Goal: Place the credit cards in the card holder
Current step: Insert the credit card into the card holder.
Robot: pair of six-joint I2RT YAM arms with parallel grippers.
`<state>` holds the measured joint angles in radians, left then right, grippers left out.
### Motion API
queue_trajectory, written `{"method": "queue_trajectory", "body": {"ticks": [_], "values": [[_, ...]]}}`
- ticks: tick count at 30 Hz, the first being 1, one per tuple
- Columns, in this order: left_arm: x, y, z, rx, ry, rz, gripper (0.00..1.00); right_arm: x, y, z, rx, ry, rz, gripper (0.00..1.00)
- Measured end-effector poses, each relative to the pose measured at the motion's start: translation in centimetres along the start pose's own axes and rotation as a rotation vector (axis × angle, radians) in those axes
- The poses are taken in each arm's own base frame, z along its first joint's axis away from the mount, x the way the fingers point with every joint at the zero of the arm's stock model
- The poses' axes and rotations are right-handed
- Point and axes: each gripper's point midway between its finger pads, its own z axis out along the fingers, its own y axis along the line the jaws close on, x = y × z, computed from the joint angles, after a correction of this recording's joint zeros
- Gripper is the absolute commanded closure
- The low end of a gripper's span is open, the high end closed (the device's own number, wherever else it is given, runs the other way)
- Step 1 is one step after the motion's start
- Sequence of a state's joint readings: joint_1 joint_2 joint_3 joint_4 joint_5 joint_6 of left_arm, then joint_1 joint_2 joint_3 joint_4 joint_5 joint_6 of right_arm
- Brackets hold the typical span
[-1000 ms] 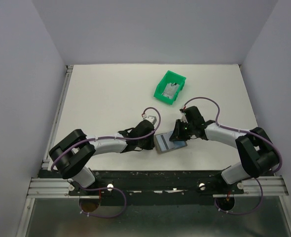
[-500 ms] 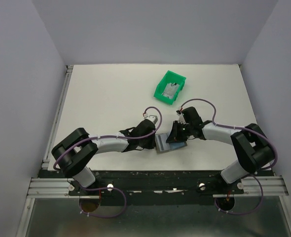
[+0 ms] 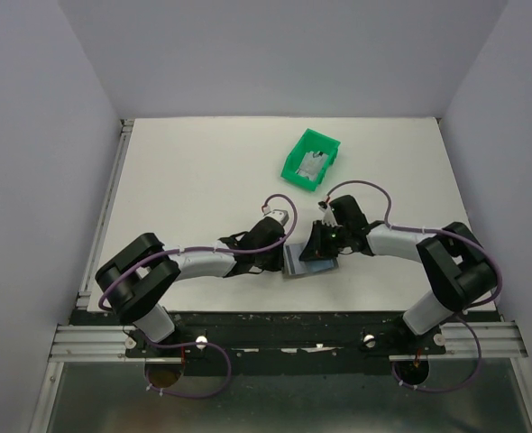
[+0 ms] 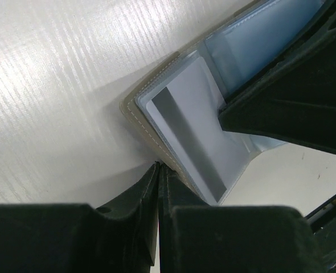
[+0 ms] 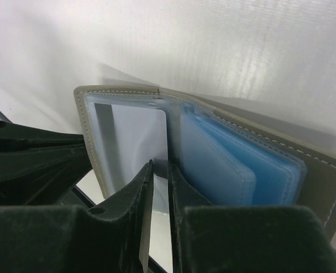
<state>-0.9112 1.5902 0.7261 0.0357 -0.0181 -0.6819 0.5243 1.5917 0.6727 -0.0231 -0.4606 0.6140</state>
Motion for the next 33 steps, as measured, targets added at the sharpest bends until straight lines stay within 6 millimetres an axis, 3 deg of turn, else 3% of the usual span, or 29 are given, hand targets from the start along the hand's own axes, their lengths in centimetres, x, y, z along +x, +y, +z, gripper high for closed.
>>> {"method": "queue_trajectory", "body": {"ticks": [9, 14, 19, 26, 33], "values": [[-0.1, -0.1, 0.1, 0.003, -0.003, 0.000, 0.82, 0.4, 1.7, 0.0, -0.086, 0.000, -0.029, 0.63], [-0.1, -0.2, 0.2, 0.005, -0.005, 0.000, 0.82, -0.8, 2.9, -2.5, -0.052, -0.069, -0.085, 0.60], [-0.1, -0.1, 0.2, 0.004, -0.005, 0.000, 0.82, -3.5, 3.6, -5.3, 0.035, -0.179, -0.131, 0.60], [0.2, 0.7, -0.6, -0.041, 0.010, 0.000, 0.82, -3.8, 1.4, -6.8, 0.183, -0.217, -0.109, 0.60], [-1.1, 3.4, -4.3, -0.175, -0.047, -0.060, 0.80, -3.1, -0.6, -7.6, 0.277, -0.241, -0.060, 0.59]]}}
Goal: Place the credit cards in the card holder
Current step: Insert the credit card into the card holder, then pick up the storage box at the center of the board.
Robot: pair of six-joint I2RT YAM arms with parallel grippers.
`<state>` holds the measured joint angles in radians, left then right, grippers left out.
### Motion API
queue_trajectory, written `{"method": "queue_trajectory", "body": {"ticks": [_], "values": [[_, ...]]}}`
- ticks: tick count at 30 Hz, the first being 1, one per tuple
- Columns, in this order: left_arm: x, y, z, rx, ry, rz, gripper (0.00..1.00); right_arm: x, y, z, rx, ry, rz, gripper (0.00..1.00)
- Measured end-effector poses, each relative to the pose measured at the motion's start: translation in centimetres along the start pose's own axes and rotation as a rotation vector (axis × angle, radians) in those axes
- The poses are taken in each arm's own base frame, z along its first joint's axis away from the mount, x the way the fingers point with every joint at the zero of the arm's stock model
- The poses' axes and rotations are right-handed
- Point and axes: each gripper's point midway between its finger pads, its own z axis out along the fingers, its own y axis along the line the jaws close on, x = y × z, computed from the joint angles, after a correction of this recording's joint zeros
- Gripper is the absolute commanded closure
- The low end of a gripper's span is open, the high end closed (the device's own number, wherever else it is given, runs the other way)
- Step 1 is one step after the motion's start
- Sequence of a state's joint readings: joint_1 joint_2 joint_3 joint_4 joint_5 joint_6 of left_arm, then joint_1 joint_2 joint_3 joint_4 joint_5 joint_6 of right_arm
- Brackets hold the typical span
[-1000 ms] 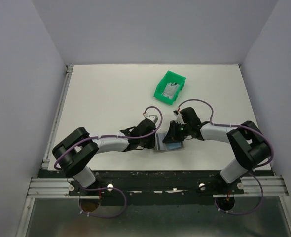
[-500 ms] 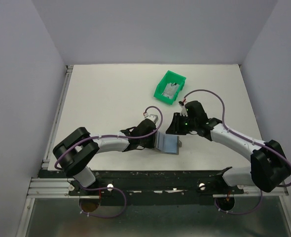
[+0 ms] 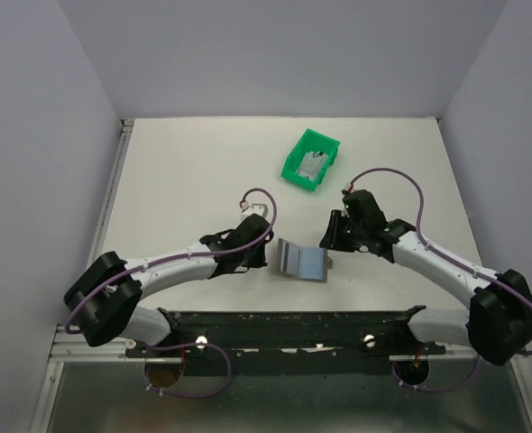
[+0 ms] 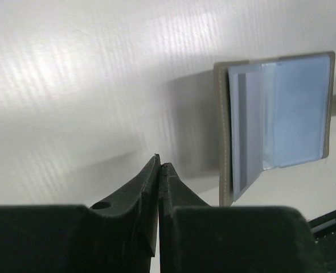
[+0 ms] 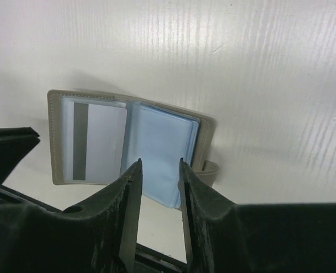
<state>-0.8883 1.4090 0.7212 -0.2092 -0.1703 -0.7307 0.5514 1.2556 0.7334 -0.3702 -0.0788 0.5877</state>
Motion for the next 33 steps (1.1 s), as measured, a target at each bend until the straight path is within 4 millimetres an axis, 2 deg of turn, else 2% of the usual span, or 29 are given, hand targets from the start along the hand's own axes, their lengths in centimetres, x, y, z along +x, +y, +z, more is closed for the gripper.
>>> {"method": "queue_trajectory", "body": {"ticks": [3, 5, 8, 11, 15, 17, 19, 23, 25, 28, 33], "values": [[-1.3, 1.3, -1.5, -0.047, -0.049, -0.035, 0.73, -0.6, -0.3, -0.6, 0.022, -0.034, 0.005, 0.56], [-1.8, 2.1, -2.3, -0.079, -0.071, -0.051, 0.63, -1.0, -0.4, -0.9, 0.037, -0.044, 0.006, 0.52], [-2.2, 3.5, -2.9, -0.127, -0.082, -0.068, 0.57, -3.1, 0.2, -1.4, 0.058, -0.069, 0.001, 0.43], [-2.3, 4.4, -3.0, -0.163, -0.081, -0.077, 0.57, -7.2, 1.6, -1.9, 0.084, -0.118, -0.002, 0.37], [-2.6, 5.7, -3.4, -0.203, -0.078, -0.089, 0.56, -14.2, 3.0, -1.5, 0.123, -0.203, 0.034, 0.35], [-2.9, 5.9, -3.7, -0.205, -0.087, -0.087, 0.55, -17.1, 2.6, -0.6, 0.142, -0.223, 0.082, 0.35], [-3.4, 5.8, -4.3, -0.195, -0.105, -0.087, 0.54, -19.6, 1.1, 1.0, 0.170, -0.223, 0.152, 0.35], [-4.2, 5.7, -5.3, -0.174, -0.139, -0.086, 0.54, -23.0, -1.9, 4.5, 0.222, -0.205, 0.252, 0.35], [-4.6, 5.6, -5.8, -0.165, -0.155, -0.087, 0.54, -23.9, -2.9, 6.1, 0.236, -0.194, 0.276, 0.35], [-5.2, 5.5, -6.4, -0.152, -0.179, -0.088, 0.54, -24.6, -3.0, 7.7, 0.238, -0.177, 0.290, 0.34], [-5.6, 5.6, -7.1, -0.141, -0.202, -0.090, 0.54, -25.9, -2.1, 8.7, 0.220, -0.182, 0.299, 0.34]]}}
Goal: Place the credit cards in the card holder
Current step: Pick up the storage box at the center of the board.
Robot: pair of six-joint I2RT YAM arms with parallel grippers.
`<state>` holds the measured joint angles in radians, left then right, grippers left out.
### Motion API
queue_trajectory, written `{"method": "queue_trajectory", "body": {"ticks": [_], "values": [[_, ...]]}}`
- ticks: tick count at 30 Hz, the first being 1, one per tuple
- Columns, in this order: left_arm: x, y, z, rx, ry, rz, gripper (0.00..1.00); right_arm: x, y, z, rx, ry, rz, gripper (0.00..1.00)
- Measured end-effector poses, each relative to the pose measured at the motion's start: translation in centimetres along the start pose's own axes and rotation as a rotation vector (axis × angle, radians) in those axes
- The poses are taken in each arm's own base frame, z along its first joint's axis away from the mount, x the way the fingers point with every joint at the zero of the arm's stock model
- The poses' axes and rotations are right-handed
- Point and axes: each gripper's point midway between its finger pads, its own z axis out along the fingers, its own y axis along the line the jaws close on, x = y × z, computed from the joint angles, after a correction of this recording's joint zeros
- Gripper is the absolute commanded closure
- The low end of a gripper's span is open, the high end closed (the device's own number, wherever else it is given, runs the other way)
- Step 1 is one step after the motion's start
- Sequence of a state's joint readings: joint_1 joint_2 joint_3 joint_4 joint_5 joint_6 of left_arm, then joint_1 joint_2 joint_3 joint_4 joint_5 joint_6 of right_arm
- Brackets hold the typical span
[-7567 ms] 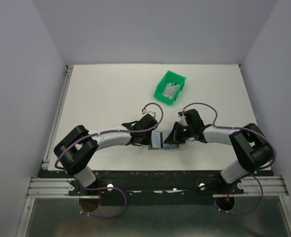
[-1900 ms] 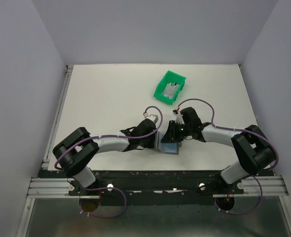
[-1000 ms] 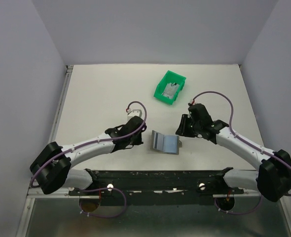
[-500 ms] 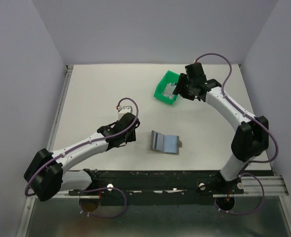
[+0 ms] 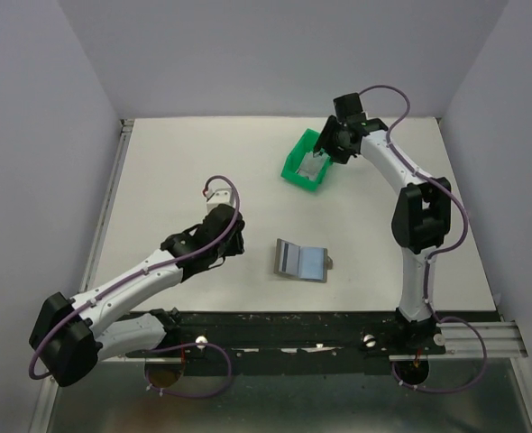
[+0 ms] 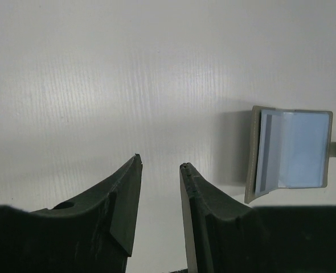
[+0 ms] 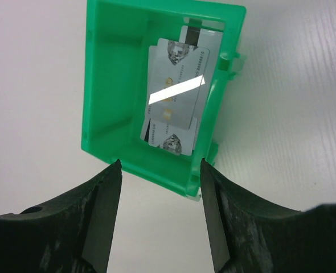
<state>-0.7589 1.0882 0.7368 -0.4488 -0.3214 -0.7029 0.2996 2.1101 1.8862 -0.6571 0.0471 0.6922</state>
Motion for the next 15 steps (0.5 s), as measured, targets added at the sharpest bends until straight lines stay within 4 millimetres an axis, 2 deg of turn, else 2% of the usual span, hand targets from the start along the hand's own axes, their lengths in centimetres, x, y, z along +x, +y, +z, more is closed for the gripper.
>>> {"method": "queue_trajectory", "body": {"ticks": [4, 11, 15], "values": [[0.1, 0.2, -0.3, 0.004, -0.005, -0.003, 0.54, -0.8, 0.7, 0.5, 0.007, 0.002, 0.015, 0.35], [0.6, 0.8, -0.3, -0.004, -0.001, -0.006, 0.54, 0.1, -0.9, 0.9, 0.084, 0.029, 0.015, 0.36], [0.6, 0.8, -0.2, -0.003, 0.002, -0.005, 0.54, 0.6, -1.4, 1.4, 0.100, 0.042, 0.006, 0.42]]}}
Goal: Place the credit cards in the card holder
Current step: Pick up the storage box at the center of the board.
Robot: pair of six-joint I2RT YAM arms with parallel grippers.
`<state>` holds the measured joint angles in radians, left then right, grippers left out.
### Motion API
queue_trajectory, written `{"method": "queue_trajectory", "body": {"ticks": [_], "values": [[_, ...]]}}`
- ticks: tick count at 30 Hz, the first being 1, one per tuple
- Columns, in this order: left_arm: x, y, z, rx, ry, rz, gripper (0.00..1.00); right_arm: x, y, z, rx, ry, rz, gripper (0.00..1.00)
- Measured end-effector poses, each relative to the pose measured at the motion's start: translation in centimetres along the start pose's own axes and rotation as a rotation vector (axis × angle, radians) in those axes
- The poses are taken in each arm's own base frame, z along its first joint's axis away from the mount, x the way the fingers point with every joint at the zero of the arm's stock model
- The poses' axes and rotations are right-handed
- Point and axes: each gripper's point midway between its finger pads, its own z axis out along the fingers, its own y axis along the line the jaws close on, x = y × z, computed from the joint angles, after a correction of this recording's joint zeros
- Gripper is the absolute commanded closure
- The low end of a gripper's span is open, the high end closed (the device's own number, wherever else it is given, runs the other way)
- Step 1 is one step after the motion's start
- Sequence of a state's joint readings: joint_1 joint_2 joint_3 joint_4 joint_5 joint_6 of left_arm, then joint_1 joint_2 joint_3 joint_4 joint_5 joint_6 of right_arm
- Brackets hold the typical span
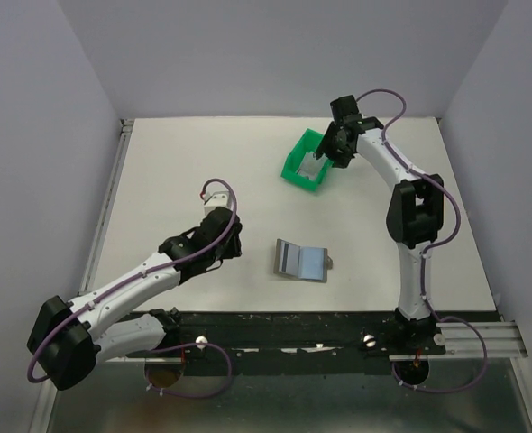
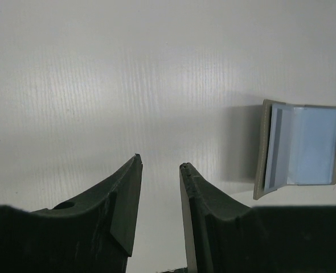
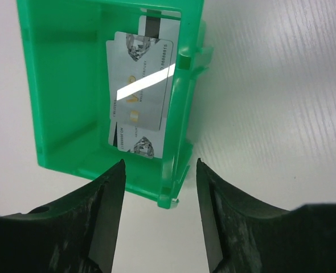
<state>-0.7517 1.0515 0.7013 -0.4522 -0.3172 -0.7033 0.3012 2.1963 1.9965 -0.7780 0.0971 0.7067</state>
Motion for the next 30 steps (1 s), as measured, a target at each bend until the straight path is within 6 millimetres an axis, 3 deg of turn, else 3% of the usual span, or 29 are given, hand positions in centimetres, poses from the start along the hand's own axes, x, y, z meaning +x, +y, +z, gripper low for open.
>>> {"method": "queue_trajectory", "body": {"ticks": [8, 13, 23, 30], "values": [[0.2, 0.1, 0.2, -0.004, 0.011, 0.003, 0.54, 2.1, -1.1, 3.8, 0.044, 0.076, -0.046, 0.72], [0.1, 0.4, 0.3, -0.009, 0.012, 0.008, 0.54, 3.1, -1.7, 3.9, 0.023, 0.094, -0.101, 0.88], [0.4, 0.5, 2.0, -0.034, 0.077, 0.061, 0.54, 7.3, -4.0, 0.1, -0.023, 0.185, -0.257, 0.97], [-1.8, -1.1, 1.7, 0.012, 0.035, 0.069, 0.54, 10.6, -5.2, -5.1, -0.069, 0.202, -0.392, 0.99]]}}
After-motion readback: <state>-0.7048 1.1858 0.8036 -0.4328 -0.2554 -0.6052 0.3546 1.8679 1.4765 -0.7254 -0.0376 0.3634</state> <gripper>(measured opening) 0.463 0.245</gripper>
